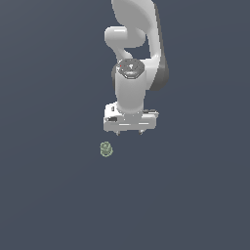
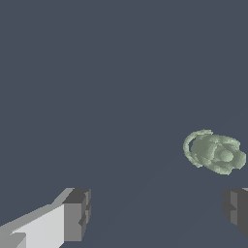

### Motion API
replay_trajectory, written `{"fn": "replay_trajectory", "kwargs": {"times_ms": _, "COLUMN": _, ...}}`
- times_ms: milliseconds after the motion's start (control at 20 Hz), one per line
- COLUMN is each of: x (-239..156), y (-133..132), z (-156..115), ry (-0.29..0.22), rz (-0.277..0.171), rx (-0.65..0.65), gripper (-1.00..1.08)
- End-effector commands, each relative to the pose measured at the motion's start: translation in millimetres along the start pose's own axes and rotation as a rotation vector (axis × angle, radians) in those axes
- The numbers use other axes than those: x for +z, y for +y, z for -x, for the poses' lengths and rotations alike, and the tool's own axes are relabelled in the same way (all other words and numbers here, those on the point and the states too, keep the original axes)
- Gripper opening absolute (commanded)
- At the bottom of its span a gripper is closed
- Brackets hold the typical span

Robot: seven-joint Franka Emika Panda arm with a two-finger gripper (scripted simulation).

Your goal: Pick up the object and move it to a goal position.

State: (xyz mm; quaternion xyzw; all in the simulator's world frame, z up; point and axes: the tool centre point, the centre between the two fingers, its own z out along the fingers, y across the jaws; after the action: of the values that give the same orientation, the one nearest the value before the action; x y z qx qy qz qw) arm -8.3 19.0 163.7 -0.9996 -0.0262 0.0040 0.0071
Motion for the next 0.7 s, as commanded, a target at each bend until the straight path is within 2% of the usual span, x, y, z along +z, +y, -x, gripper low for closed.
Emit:
{"fn": "replay_trajectory", "kwargs": {"times_ms": 0, "x": 0, "y": 0, "z": 0, "ry": 0.000, "rz": 0.000, "rx": 0.000, "gripper": 1.00}}
{"fn": "replay_trajectory", "kwargs": {"times_ms": 650, "x": -16, "y": -7, "z": -8, "ry": 0.026, "rz": 0.012, "rx": -0.062, "gripper": 1.00}}
